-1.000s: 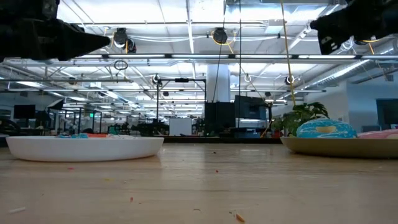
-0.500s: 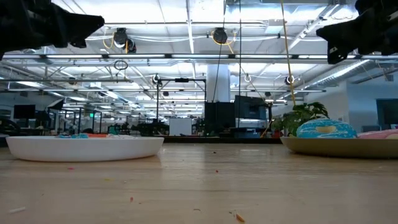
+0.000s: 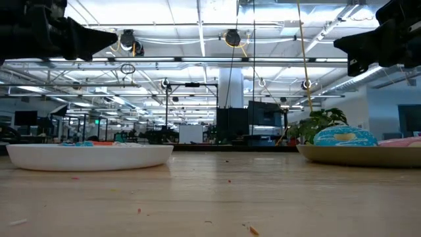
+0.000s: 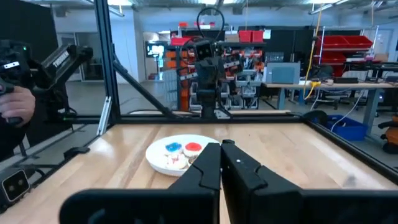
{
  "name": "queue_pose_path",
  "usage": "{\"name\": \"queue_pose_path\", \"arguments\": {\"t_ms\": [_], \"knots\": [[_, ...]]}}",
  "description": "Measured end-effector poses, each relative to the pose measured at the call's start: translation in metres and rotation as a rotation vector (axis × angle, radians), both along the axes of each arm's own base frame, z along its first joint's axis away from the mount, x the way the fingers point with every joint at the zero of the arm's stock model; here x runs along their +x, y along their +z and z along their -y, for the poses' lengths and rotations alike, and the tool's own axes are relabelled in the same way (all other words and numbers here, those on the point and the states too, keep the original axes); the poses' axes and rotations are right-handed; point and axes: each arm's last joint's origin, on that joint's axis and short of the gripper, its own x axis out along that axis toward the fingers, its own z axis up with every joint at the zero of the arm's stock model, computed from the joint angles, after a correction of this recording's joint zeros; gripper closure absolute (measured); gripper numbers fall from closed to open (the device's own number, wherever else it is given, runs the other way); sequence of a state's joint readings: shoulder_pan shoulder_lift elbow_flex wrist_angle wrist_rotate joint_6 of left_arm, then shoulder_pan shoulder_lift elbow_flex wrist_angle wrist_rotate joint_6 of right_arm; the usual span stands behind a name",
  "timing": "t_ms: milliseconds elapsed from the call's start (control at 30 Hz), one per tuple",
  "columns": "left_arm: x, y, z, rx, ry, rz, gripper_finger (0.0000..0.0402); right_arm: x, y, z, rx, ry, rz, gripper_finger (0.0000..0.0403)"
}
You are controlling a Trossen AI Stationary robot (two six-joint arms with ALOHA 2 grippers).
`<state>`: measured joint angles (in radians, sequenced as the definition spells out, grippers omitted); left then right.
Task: Pick & Place donuts
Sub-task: Return to Home Position
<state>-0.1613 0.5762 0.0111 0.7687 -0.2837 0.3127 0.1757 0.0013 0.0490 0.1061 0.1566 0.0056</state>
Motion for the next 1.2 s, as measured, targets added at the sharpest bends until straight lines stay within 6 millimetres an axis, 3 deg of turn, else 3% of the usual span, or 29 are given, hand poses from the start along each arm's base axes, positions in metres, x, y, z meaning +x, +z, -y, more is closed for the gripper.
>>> {"name": "queue_pose_path", "arguments": {"t_ms": [300,567,933,1200], "knots": [[-0.014,0.004,0.003,0.065,0.093,0.000,0.0397,0.000,-0.001,0.000,-0.017,-0.001,-0.008,0.0403],[-0.026,0.002,0.001,0.053,-0.029,-0.003,0.0395,0.000,-0.001,0.000,-0.017,0.000,-0.014,0.0403],[-0.025,-0.011,-0.005,0.051,-0.089,-0.130,0.0398,0.001,-0.006,0.000,0.008,-0.017,-0.050,0.0403],[-0.025,-0.011,-0.006,0.050,-0.135,-0.129,0.0395,0.001,-0.006,0.001,0.001,-0.024,-0.052,0.0403]]}}
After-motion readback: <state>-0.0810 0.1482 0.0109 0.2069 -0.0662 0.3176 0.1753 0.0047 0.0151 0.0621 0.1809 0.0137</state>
